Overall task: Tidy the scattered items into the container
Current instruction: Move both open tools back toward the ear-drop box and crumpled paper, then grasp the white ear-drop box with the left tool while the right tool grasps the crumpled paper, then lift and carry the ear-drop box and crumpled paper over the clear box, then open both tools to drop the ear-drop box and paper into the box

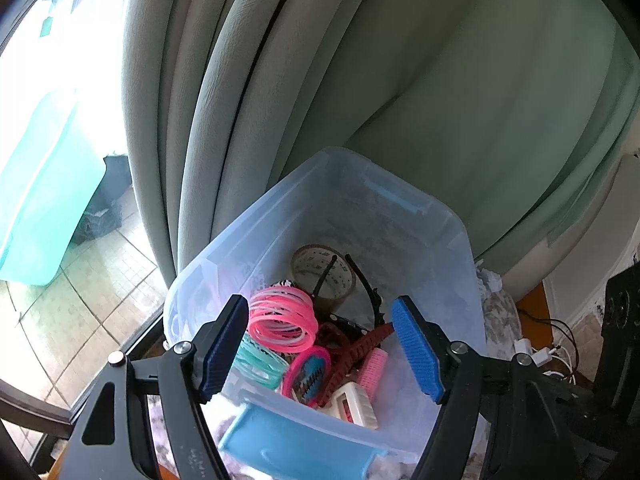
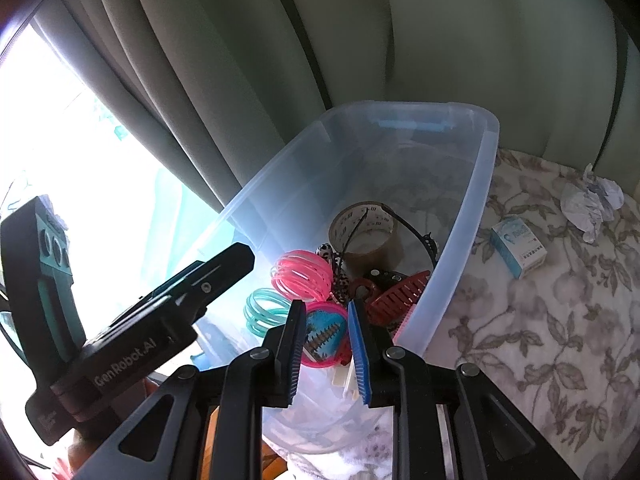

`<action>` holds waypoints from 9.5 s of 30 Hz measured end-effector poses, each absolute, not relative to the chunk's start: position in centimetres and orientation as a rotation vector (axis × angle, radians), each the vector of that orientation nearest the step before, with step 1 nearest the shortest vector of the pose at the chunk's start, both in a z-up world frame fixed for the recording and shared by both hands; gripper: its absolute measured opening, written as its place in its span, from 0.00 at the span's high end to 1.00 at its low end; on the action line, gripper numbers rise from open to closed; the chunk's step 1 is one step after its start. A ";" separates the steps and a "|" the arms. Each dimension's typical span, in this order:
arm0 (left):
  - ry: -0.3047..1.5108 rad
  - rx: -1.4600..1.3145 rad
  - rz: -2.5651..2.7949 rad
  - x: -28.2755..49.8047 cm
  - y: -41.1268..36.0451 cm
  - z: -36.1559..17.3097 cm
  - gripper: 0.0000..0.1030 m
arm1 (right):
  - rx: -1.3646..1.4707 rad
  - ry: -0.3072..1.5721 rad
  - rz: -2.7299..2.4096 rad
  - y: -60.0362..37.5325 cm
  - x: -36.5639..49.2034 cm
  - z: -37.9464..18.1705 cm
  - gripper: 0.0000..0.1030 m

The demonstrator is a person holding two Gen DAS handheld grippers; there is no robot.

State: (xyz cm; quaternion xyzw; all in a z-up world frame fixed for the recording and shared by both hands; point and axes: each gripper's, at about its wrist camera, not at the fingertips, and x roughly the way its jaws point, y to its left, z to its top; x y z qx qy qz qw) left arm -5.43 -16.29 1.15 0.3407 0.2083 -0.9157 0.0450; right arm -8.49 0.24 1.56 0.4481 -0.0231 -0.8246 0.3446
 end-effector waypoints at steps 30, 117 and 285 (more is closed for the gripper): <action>0.582 0.931 -3.083 -0.2 -4.7 9.6 0.27 | 0.865 -0.321 -2.416 15.1 -1.5 8.9 0.48; 0.232 1.327 -2.575 -28.4 5.5 -14.1 0.27 | 1.309 -0.483 -2.366 19.7 -36.0 -13.1 0.20; 0.779 1.081 -2.770 -12.1 -16.6 -0.4 0.53 | 1.051 -0.103 -2.254 -0.2 -11.1 3.7 0.34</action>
